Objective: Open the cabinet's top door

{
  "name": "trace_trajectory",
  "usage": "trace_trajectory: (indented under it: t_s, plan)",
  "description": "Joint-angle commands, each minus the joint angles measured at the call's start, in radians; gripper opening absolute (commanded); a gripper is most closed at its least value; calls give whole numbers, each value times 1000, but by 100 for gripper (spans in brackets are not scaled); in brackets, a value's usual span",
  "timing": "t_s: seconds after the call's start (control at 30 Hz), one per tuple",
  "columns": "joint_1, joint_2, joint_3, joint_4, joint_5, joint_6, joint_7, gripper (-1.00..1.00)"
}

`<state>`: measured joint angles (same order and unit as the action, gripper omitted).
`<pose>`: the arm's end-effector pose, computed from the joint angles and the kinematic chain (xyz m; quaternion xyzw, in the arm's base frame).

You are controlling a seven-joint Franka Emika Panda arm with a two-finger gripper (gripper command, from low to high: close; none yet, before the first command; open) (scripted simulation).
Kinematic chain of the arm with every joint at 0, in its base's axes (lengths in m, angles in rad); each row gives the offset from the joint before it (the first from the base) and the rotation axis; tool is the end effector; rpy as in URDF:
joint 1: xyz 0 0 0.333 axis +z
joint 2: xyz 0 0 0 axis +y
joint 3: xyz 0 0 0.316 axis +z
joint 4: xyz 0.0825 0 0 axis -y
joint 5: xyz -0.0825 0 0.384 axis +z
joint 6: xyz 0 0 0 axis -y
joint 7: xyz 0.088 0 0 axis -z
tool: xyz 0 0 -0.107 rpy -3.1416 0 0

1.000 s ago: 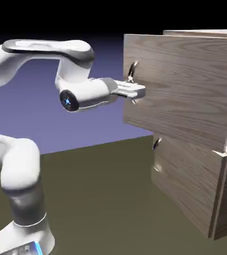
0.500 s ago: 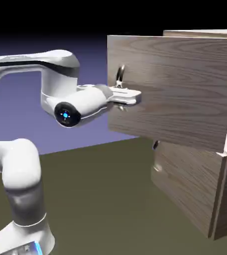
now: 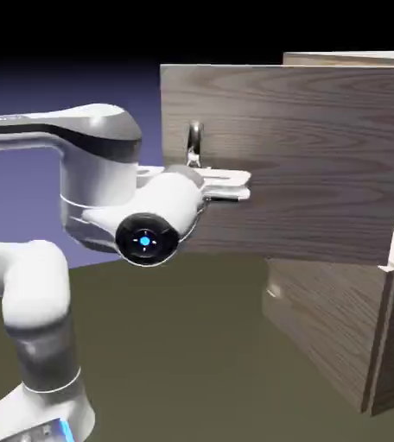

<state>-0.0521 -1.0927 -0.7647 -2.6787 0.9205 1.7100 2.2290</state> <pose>0.2170 -0.1810 0.5361 -0.0973 0.7003 0.5641 0.4265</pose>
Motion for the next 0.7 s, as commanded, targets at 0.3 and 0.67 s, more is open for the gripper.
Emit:
trace_trajectory:
  t_s: [0.3, 0.67]
  plan:
    - [298, 143, -348, 350, -209, -357, -15, -100]
    - [652, 146, -608, 690, -322, -610, 24, 100]
